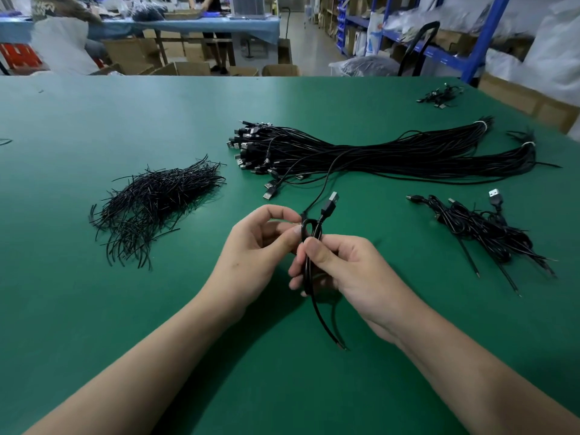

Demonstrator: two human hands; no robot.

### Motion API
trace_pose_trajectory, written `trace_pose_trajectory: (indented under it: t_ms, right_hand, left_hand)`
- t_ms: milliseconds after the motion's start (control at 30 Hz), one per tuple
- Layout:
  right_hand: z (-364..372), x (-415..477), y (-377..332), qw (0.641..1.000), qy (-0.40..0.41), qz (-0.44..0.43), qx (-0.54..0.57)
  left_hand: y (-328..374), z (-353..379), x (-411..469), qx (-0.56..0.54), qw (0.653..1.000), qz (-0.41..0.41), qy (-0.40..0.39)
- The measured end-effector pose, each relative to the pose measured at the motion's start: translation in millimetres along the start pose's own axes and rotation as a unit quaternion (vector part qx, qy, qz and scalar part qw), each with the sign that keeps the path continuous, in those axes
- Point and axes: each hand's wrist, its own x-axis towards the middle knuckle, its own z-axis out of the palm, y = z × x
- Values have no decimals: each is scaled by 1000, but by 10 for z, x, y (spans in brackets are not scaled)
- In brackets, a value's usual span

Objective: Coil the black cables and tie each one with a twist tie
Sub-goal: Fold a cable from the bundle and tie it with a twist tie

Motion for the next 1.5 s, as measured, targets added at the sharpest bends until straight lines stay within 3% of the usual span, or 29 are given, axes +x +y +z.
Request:
trace_pose_trajectory:
  t_ms: [200, 333, 600, 833, 1033, 1267, 1500]
  right_hand:
    - [-25, -9, 12, 1000, 3, -4, 6]
    - [-139, 33, -40, 1000, 16, -5, -12]
    - [-172, -7, 23, 963, 56, -92, -247]
    - [-178, 2, 32, 950, 105, -64, -288]
    - [-162, -2, 32, 918, 119, -80, -370]
    - [-192, -2, 63, 945, 79, -69, -309]
    - [-249, 28, 76, 939, 101, -69, -320]
  left_hand:
    - [-22, -24, -14, -34, 997, -61, -18]
    - [34, -113, 30, -75, 994, -74, 20]
    - [24, -32, -19, -87, 991, -105, -18]
    - [-3, -9, -28, -103, 988, -113, -33]
    - [0, 0, -29, -87, 990, -105, -18]
    - [11, -20, -31, -112, 989, -96, -20]
    - [20, 1, -45, -140, 987, -72, -39]
